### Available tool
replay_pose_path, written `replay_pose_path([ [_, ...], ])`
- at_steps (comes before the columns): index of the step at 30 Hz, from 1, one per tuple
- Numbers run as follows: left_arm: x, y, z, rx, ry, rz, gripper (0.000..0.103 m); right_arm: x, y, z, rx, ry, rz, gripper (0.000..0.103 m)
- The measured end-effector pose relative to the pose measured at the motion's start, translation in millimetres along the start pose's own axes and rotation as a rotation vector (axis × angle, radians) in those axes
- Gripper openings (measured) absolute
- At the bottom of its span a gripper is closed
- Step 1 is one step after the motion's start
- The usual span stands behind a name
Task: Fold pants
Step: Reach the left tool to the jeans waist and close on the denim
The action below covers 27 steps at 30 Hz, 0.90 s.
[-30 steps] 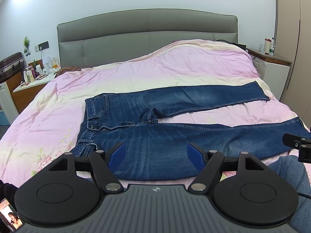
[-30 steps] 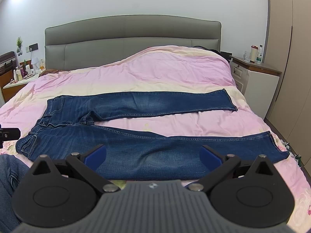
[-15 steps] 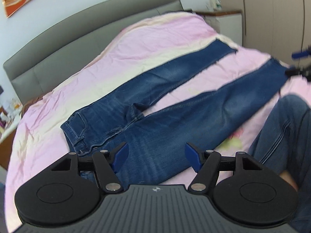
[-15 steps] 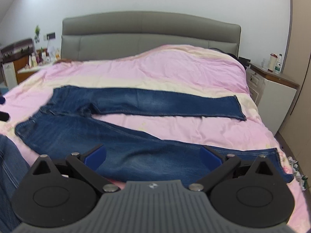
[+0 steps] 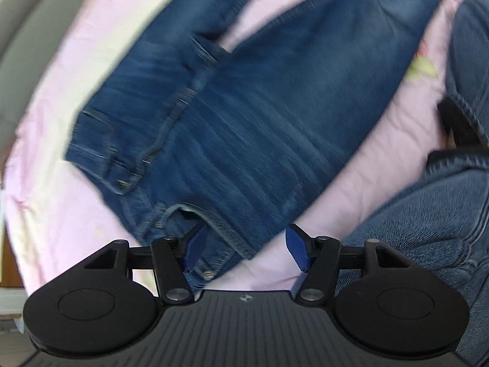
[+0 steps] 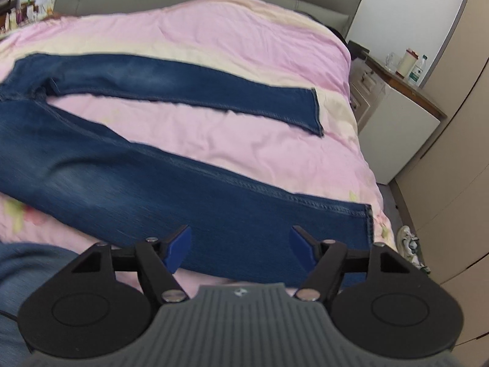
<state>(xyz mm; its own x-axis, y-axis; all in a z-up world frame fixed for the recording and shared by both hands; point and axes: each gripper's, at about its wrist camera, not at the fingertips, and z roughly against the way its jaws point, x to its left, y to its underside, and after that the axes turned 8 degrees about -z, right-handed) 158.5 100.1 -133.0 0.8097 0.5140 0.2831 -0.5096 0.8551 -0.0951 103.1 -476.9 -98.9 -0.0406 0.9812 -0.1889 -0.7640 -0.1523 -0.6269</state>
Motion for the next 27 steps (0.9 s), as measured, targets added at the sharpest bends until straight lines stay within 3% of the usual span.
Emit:
replay_pose_path([
  [2, -4, -14, -24, 0.067, 0.063, -0.034, 0.070, -7, 5, -17, 0.032, 0.048, 0.019, 0.067],
  [9, -17, -50, -83, 0.218, 0.149, -0.109, 0.070, -42, 25, -46, 0.070, 0.108, -0.005, 0.067],
  [12, -27, -56, -100, 0.275, 0.139, -0.145, 0.070, -54, 36, -56, 0.094, 0.102, 0.007, 0.067],
  [18, -54, -60, -122, 0.348, 0.032, -0.198, 0.070, -62, 62, -73, 0.124, 0.131, 0.213, 0.067],
  [20, -57, -58, -118, 0.333, 0.010, -0.197, 0.058, -61, 71, -77, 0.119, 0.162, 0.309, 0.067],
  [22, -60, -54, -111, 0.309, -0.022, -0.183, 0.034, -58, 78, -84, 0.104, 0.174, 0.389, 0.067],
  [24, -61, -51, -99, 0.274, -0.053, -0.141, 0.019, -55, 82, -92, 0.093, 0.193, 0.450, 0.063],
  [25, -60, -48, -92, 0.252, -0.069, -0.117, 0.013, -52, 83, -97, 0.090, 0.196, 0.474, 0.059],
  [27, -60, -40, -79, 0.203, -0.110, -0.062, 0.011, -48, 85, -106, 0.082, 0.207, 0.523, 0.054],
])
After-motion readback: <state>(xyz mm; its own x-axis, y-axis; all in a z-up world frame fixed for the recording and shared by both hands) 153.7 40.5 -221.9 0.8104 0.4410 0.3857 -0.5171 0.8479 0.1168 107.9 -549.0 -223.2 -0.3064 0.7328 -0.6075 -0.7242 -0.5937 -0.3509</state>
